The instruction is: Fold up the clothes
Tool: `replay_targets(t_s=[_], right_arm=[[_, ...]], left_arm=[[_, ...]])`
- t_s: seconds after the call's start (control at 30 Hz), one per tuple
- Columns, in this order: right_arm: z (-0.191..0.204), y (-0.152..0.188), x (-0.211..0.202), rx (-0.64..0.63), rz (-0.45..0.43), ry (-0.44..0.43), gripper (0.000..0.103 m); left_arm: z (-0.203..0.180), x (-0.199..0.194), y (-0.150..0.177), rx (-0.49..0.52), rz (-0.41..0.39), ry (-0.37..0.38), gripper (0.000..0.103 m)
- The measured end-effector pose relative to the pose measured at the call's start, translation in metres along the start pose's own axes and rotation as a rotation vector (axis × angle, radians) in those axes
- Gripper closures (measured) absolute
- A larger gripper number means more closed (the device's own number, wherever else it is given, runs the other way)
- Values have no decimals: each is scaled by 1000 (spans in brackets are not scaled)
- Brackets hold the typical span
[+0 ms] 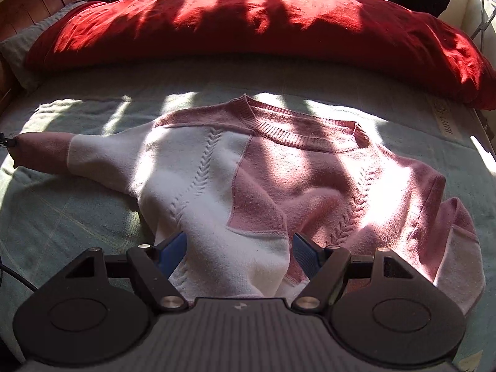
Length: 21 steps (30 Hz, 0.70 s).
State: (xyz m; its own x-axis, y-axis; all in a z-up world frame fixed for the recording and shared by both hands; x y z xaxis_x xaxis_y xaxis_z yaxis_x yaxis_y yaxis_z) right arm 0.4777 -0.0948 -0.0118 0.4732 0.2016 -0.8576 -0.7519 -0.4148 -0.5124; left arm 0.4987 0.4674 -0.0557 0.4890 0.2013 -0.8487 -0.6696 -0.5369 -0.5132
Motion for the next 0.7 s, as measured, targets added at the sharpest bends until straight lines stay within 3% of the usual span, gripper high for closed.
replay_targets(t_s=[0.17, 0.37, 0.5, 0.6, 0.7], right_arm=[[3, -2, 1, 3, 1, -2, 24], [9, -1, 4, 11, -1, -11, 24], [13, -2, 7, 15, -5, -19, 24], [16, -4, 6, 10, -9, -24, 24], [21, -9, 4, -14, -20, -30, 24]], left_arm=[[7, -1, -2, -19, -29, -52, 93], [-18, -4, 22, -32, 71, 110, 90], [-40, 9, 58, -103, 207, 241, 76], [-48, 20, 80, -160, 251, 268, 75], [-60, 22, 93, -119, 243, 264, 75]])
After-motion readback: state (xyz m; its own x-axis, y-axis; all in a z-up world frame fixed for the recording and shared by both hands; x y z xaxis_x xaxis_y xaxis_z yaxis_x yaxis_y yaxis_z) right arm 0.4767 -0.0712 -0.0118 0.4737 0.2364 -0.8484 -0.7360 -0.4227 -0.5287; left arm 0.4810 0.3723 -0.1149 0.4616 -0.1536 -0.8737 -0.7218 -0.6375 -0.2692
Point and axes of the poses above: each gripper's, at about its wrist camera, not at the fingertips, and x roughly the way its jaws point, z to its left, y to its underside, the point moved 4 cm from there along x, roughly the way its jaws point, and after that the axes turned 14 degrees about -x, right-handed, at the moved point
